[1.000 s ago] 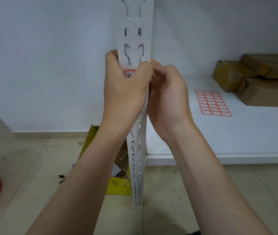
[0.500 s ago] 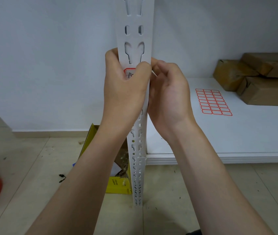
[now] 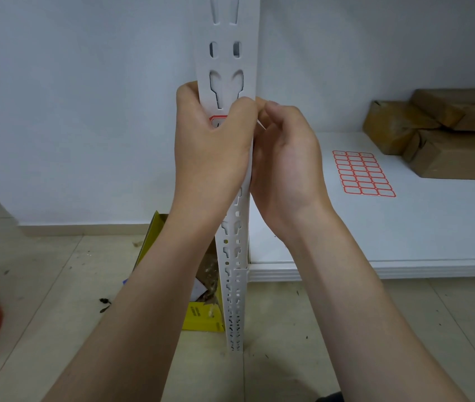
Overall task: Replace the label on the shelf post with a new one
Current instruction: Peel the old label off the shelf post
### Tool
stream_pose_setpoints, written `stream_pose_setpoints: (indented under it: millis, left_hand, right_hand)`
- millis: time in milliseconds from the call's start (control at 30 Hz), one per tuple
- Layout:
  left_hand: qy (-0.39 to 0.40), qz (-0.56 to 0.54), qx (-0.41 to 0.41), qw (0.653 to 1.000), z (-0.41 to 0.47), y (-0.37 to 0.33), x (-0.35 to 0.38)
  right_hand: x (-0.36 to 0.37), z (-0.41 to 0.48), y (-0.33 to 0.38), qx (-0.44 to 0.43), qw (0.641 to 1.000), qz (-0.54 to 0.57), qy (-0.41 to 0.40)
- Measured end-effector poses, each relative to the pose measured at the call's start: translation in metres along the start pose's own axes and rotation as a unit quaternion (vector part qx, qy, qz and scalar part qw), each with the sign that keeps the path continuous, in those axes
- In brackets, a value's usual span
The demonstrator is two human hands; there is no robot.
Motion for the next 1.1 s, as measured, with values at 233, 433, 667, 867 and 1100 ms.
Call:
stream_pose_setpoints:
  millis: [233, 433, 667, 867, 1100]
  left_hand:
    - [-0.002, -0.003, 0.006, 1.000, 0.000, 0.000, 0.000]
    - [0.006, -0.014, 0.005, 1.000, -0.001, 0.002, 0.000]
    - [0.016, -0.076, -0.017, 0.997, -0.003, 0.013, -0.012]
    - [0.007, -0.156, -0.051, 0.986, -0.005, 0.018, -0.013]
    - [0.003, -0.138, -0.066, 0.988, -0.005, 0.016, -0.010]
  right_hand:
    - [-0.001, 0.001, 0.000, 0.000, 1.000, -0.028, -0.004]
    - [-0.002, 0.000, 0.001, -0.003, 0.999, -0.039, -0.014]
    - [0.000, 0.002, 0.000, -0.014, 1.000, -0.017, -0.012]
    - [0.003, 0.001, -0.001, -0.014, 1.000, -0.002, -0.018]
    - [0.000, 0.003, -0.004, -0.013, 0.999, -0.001, -0.034]
Point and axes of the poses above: each hand's wrist, its own z-axis towards the middle knuckle, its own x-axis out of the palm, y = z × x, the point moved 6 cm from there along z, towards the middle knuckle, and after that the axes turned 6 degrees about y, right-handed, at the moved point
